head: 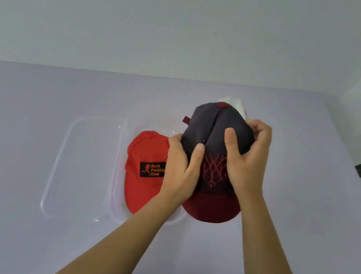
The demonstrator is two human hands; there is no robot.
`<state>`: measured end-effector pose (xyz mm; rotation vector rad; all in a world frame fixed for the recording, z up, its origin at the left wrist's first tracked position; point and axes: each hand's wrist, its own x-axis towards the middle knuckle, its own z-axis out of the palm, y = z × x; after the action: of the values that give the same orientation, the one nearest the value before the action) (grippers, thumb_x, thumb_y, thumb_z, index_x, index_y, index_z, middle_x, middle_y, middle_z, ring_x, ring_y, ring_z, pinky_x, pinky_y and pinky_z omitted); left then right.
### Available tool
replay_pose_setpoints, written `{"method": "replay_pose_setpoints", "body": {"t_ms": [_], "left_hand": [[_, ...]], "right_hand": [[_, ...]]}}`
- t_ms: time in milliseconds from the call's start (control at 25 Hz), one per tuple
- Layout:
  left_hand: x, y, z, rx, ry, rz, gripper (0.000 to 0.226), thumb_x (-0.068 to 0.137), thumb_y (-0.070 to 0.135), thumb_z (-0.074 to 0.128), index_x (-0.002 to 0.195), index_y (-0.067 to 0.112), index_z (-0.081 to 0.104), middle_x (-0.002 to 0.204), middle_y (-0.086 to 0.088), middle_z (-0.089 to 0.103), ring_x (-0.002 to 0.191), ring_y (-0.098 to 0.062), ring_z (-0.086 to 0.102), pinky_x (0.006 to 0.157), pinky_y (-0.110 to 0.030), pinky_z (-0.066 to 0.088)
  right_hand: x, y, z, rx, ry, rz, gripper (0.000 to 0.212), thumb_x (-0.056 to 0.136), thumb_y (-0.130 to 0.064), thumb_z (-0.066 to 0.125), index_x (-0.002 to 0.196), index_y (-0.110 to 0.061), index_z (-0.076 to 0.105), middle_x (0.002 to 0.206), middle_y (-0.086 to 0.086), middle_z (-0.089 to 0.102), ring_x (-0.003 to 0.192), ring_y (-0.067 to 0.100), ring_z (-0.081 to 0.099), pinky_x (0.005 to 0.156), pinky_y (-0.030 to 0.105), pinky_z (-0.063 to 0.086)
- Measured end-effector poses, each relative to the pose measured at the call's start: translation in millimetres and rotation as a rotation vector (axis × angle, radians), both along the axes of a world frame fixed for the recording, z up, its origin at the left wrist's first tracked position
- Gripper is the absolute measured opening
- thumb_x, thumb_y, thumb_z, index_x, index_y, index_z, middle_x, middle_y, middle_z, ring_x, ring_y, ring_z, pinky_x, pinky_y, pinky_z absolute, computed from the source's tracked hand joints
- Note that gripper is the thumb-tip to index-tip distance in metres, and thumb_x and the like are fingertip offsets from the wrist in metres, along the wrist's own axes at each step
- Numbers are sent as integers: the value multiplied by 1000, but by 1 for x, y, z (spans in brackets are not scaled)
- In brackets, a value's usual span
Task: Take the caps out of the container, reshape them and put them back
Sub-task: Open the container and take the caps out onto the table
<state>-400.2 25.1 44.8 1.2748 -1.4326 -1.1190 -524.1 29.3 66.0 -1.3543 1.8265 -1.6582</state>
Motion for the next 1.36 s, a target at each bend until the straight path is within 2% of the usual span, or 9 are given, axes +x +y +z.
{"method": "replay_pose_setpoints", "body": {"t_ms": [120,200,440,520,680,800,1000,1160,1360], "left_hand": [[-43,7,-31,72,-140,-128,24,93,39,47,105,21,37,105,-5,56,98,-17,57,84,-29,46],[-62,11,-56,152,-272,-155,22,95,36,46,100,16,39,100,-8,53,94,-24,54,80,-34,44],[-82,20,-102,309,-500,-94,25,96,30,45,103,6,44,96,-11,49,92,-26,48,85,-42,43],[-82,21,-95,291,-485,-82,38,96,27,47,124,1,42,116,-14,51,110,-30,48,96,-35,41],[-31,26,-64,107,-365,68,53,98,20,42,146,5,23,144,0,32,136,-9,26,107,-10,16],[-2,20,-61,101,-358,264,53,99,20,41,146,7,23,152,-6,27,141,-18,25,116,-28,21],[48,0,-89,519,-414,483,61,94,27,49,144,3,25,146,-20,32,135,-36,30,110,-44,26],[79,-4,-109,762,-485,342,68,91,44,51,138,-1,31,142,-24,33,131,-40,31,108,-45,26],[76,-9,-112,707,-508,270,84,75,53,68,130,2,29,140,-23,29,129,-41,26,106,-47,27]], "right_hand": [[-50,14,-29,142,50,-116,36,86,-30,65,113,-12,49,110,0,45,94,-12,46,81,2,37],[-70,20,-58,259,69,-113,38,85,-29,65,115,-11,50,112,4,45,91,-5,46,79,1,35],[-92,24,-122,522,147,34,39,89,-29,60,120,-9,51,121,11,44,111,19,47,96,21,37],[-92,17,-123,529,174,60,42,91,-32,56,125,-9,49,130,12,42,122,21,42,105,32,37],[-34,-2,-100,435,214,193,42,95,-34,46,130,-10,45,146,11,33,135,19,32,102,21,29],[-8,8,-90,339,224,245,41,96,-32,42,131,-10,44,146,9,35,132,12,35,103,22,34],[58,20,-117,498,357,372,58,98,-33,38,146,-6,21,157,14,16,145,24,13,116,31,17],[90,15,-130,711,397,226,59,99,-27,33,148,-5,9,159,12,8,146,24,13,114,34,25],[92,13,-134,691,269,164,56,98,-11,33,150,-9,11,158,5,16,143,19,24,106,26,32]]}}
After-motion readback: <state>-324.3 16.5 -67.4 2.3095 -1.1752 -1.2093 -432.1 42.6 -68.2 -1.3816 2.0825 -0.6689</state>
